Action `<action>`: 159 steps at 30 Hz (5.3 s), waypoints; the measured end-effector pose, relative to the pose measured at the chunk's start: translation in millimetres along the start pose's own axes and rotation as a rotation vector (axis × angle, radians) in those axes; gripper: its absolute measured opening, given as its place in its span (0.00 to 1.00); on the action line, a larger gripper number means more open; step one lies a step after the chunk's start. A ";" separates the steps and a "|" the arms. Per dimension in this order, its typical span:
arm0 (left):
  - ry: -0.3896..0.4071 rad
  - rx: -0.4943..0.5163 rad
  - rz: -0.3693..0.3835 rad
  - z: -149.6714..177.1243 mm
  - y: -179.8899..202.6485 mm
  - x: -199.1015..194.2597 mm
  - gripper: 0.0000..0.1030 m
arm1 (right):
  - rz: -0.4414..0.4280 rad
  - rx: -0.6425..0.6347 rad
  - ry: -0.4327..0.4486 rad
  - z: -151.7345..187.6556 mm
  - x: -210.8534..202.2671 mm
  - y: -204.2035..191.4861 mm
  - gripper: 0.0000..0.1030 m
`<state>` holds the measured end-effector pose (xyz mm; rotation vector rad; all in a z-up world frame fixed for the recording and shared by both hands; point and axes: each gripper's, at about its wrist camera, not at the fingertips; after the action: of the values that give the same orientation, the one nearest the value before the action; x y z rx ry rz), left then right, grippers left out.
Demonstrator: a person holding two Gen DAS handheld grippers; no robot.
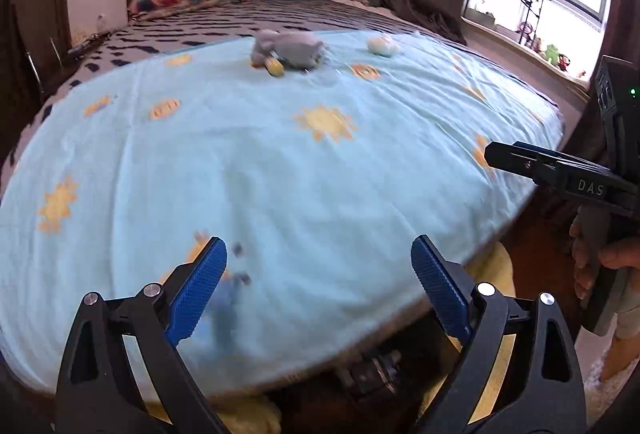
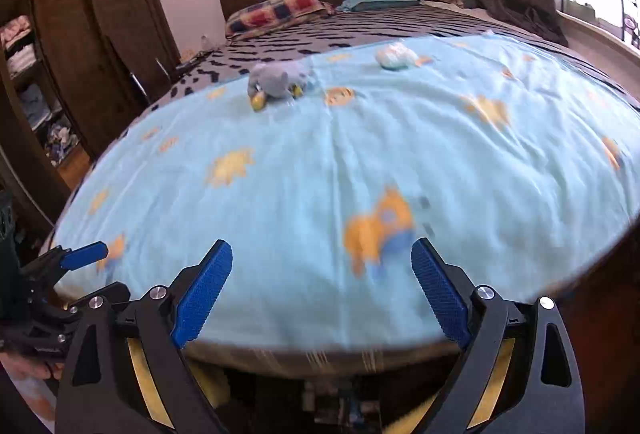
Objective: Collect trash
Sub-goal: 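Raise both open tools back over the bed, then grasp the clear plastic box with the right tool while the left tool grasps the yellow-white tube, then lower the clear box and tube into the black bin and open both tools, then raise both open tools back over the bed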
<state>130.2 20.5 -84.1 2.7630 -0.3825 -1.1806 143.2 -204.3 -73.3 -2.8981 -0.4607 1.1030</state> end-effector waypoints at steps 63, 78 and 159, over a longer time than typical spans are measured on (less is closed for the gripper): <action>-0.128 -0.083 -0.136 -200.4 -23.8 220.2 0.18 | -0.056 -0.026 -0.063 -48.0 72.5 38.8 0.38; -0.051 0.021 -0.023 -70.1 -7.0 60.7 0.18 | -0.085 -0.067 0.006 16.7 7.6 3.0 0.38; -0.043 0.099 0.061 35.9 38.4 -11.6 0.91 | 0.078 -0.013 -0.010 51.8 -33.5 17.9 0.95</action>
<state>89.4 -13.4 -93.2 2.7904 -0.5397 -1.2413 90.5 -235.7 -92.4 -2.9469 -0.3598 1.1280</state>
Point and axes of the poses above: each gripper's, at about its wrist camera, not at the fingertips, and x roughly the way its jaws point, y to its right, z to its underside, and after that the axes turned 10 degrees about -x, right-handed
